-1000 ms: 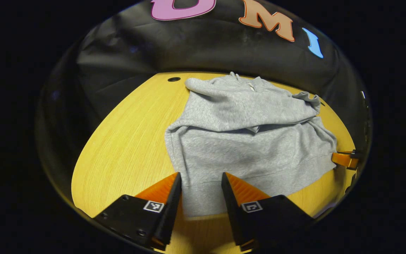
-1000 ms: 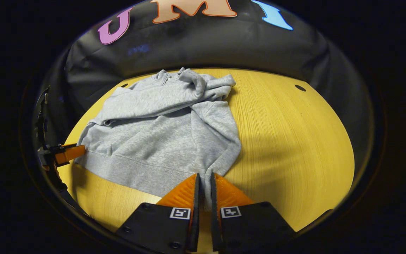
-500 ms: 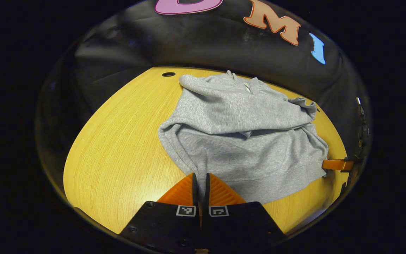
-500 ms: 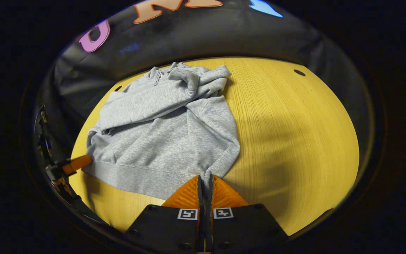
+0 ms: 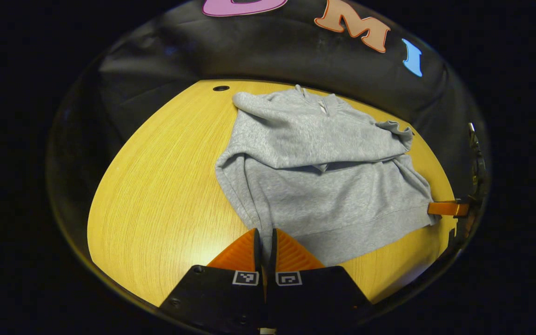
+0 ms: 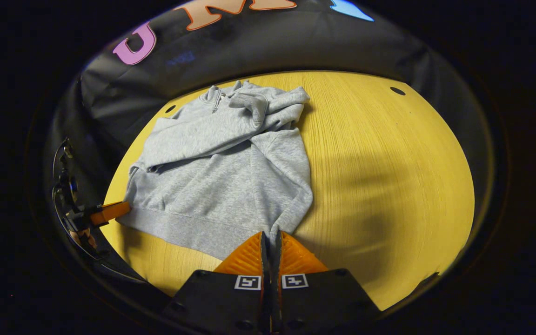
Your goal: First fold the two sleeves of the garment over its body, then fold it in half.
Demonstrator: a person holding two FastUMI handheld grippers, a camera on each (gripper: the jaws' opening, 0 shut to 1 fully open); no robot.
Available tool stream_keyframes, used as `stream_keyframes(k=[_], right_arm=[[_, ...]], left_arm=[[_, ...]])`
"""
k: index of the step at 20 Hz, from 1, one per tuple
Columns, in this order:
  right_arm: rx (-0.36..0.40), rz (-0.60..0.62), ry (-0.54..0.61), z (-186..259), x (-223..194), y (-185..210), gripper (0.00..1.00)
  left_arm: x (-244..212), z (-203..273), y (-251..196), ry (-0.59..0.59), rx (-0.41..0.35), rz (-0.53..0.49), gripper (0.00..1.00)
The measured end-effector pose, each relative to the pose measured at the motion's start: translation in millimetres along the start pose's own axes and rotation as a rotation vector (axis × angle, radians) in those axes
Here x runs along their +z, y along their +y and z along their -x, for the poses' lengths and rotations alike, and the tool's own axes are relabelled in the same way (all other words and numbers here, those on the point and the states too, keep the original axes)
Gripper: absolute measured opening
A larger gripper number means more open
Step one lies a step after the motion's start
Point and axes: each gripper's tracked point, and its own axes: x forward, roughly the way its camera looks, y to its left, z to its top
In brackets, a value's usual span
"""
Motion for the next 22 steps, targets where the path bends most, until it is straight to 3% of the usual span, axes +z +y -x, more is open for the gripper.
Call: stream_keyframes(k=[4,14,22], right_arm=[[0.024,0.019,-0.005,7,12,4,0.02],[0.165,-0.199,-0.154,53,110,20,0.02],[0.228,-0.360,-0.190,51,173,16,0.01]], left_arm=[[9,6,-2,0.007,-0.005,0.010,0.00],[101,37,-8,-0.133,-0.060,0.087,0.00],[153,19,-4,-0.125,-0.071,0.131,0.00]])
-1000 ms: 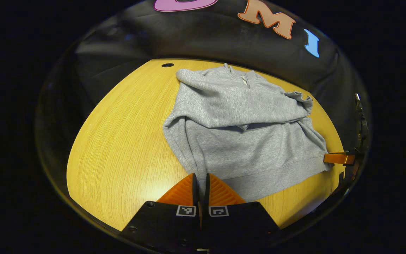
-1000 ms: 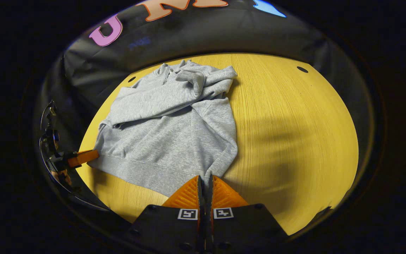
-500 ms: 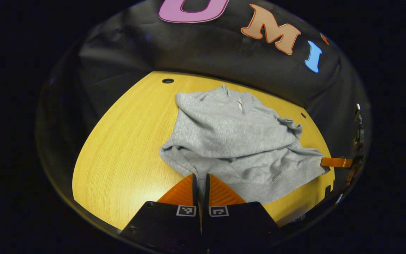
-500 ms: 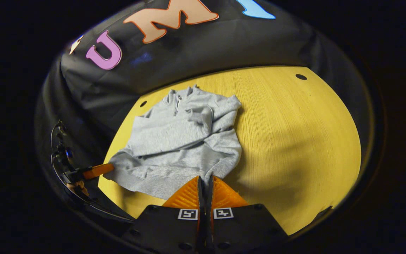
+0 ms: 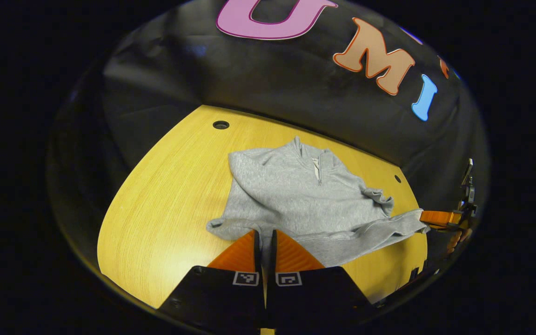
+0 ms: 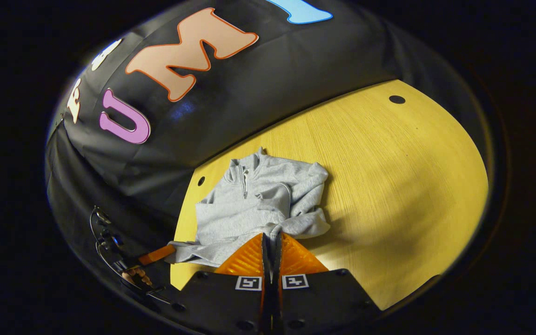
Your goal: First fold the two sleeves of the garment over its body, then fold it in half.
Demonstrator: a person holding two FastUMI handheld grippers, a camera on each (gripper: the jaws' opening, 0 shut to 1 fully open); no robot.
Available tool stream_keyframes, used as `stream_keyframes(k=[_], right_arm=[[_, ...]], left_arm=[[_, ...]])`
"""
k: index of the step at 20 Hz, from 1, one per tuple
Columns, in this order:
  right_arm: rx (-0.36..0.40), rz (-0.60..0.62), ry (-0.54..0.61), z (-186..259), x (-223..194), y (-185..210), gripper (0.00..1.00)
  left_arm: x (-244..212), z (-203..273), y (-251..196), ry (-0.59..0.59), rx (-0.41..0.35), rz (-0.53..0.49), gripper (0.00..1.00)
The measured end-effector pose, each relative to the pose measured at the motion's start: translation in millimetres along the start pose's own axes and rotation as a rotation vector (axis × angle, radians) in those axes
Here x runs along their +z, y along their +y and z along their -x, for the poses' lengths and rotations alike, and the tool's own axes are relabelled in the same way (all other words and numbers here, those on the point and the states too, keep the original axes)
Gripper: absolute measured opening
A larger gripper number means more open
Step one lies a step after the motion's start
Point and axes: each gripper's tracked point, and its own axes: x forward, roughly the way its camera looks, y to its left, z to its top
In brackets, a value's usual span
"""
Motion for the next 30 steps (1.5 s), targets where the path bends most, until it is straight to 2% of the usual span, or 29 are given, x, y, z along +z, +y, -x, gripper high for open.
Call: stream_keyframes(k=[3,10,13,14,15,16,17,18,19,20,21,22,23,25,30], right_arm=[[-0.028,-0.030,0.010,-30,9,-2,0.02],[-0.132,-0.056,0.083,-92,5,-23,0.02],[-0.150,-0.077,0.106,-107,5,-26,0.09],[-0.151,-0.082,0.107,-110,6,-27,0.09],[-0.151,-0.089,0.099,-111,6,-26,0.19],[-0.137,-0.105,0.076,-110,10,-23,0.09],[-0.129,-0.112,0.045,-107,13,-20,0.12],[-0.108,-0.116,0.006,-104,20,-15,0.29],[-0.096,-0.110,-0.037,-100,32,-11,0.52],[-0.081,-0.092,-0.086,-101,44,-8,0.75],[-0.095,-0.059,-0.128,-98,53,-7,0.98],[-0.105,-0.024,-0.167,-93,62,-8,0.89],[-0.106,0.007,-0.206,-86,69,-3,0.96],[-0.109,0.069,-0.281,-74,81,5,0.95],[-0.131,0.255,-0.512,-17,107,36,0.95]], left_arm=[[10,-20,4,0.041,0.005,0.030,0.00],[-6,-70,23,0.226,0.057,0.133,0.00],[2,-83,23,0.252,0.048,0.198,0.00],[2,-86,23,0.252,0.045,0.230,0.00],[3,-88,22,0.247,0.040,0.270,0.02],[3,-86,21,0.237,0.031,0.323,0.02],[6,-85,20,0.208,0.017,0.380,0.03],[12,-84,20,0.164,0.004,0.415,0.05],[22,-81,24,0.104,-0.002,0.427,0.09],[36,-78,29,0.041,0.008,0.424,0.07],[51,-76,33,-0.028,0.012,0.416,0.27],[68,-71,34,-0.098,0.012,0.402,0.53],[81,-63,34,-0.154,0.013,0.380,0.80],[99,-47,34,-0.232,0.032,0.305,0.95],[138,3,12,-0.453,0.131,0.007,0.96]])
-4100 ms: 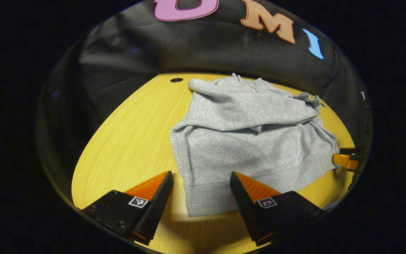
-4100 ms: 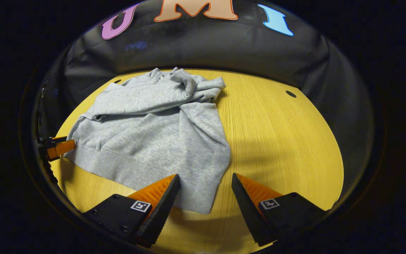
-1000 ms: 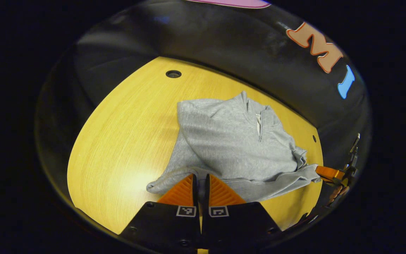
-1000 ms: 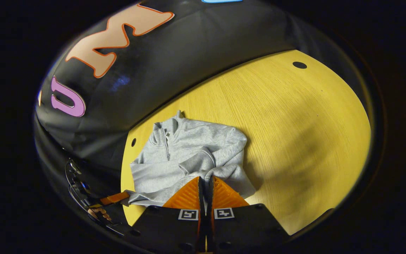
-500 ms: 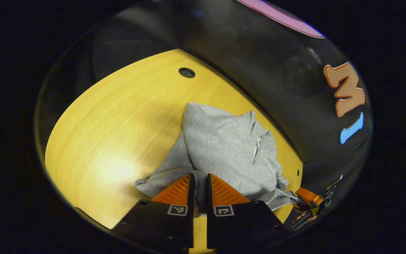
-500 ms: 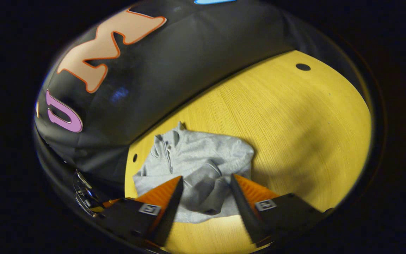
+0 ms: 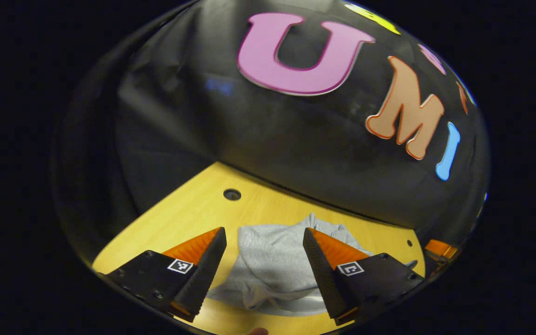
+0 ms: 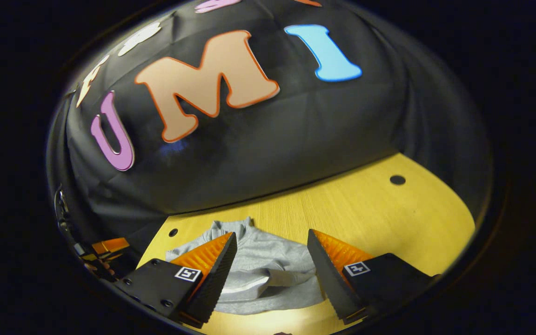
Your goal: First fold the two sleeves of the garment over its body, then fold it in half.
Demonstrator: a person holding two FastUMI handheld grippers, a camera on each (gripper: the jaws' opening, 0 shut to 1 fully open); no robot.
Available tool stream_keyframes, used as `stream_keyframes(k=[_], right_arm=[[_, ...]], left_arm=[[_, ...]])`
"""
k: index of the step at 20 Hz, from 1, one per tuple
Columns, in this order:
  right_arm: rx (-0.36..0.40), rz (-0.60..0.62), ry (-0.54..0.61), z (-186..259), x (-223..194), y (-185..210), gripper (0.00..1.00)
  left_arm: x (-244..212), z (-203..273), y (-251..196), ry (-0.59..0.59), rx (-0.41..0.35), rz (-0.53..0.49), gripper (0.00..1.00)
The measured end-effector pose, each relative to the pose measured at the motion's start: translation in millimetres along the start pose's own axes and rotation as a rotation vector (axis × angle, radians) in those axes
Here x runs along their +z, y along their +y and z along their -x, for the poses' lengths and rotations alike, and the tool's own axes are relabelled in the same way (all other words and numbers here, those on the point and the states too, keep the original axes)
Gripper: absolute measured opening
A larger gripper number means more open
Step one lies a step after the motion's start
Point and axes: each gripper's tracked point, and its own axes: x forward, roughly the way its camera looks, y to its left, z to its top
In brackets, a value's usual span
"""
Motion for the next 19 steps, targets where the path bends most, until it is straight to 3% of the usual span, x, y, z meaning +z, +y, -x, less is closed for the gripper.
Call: stream_keyframes(k=[4,9,13,14,15,19], right_arm=[[0.001,0.153,-0.171,47,33,14,0.95],[0.011,0.247,-0.297,104,47,32,0.96],[0.029,0.268,-0.354,131,45,39,0.95],[0.036,0.276,-0.367,137,46,41,0.91],[0.044,0.278,-0.377,141,46,45,0.95],[0.059,0.252,-0.399,147,55,57,0.95]], left_arm=[[33,46,-22,-0.185,0.027,-0.204,0.96],[44,104,-26,-0.300,0.097,-0.313,0.96],[31,130,-37,-0.298,0.079,-0.348,0.96],[30,131,-40,-0.297,0.075,-0.350,0.96],[32,133,-42,-0.303,0.073,-0.357,0.96],[42,138,-56,-0.335,0.044,-0.361,0.96]])
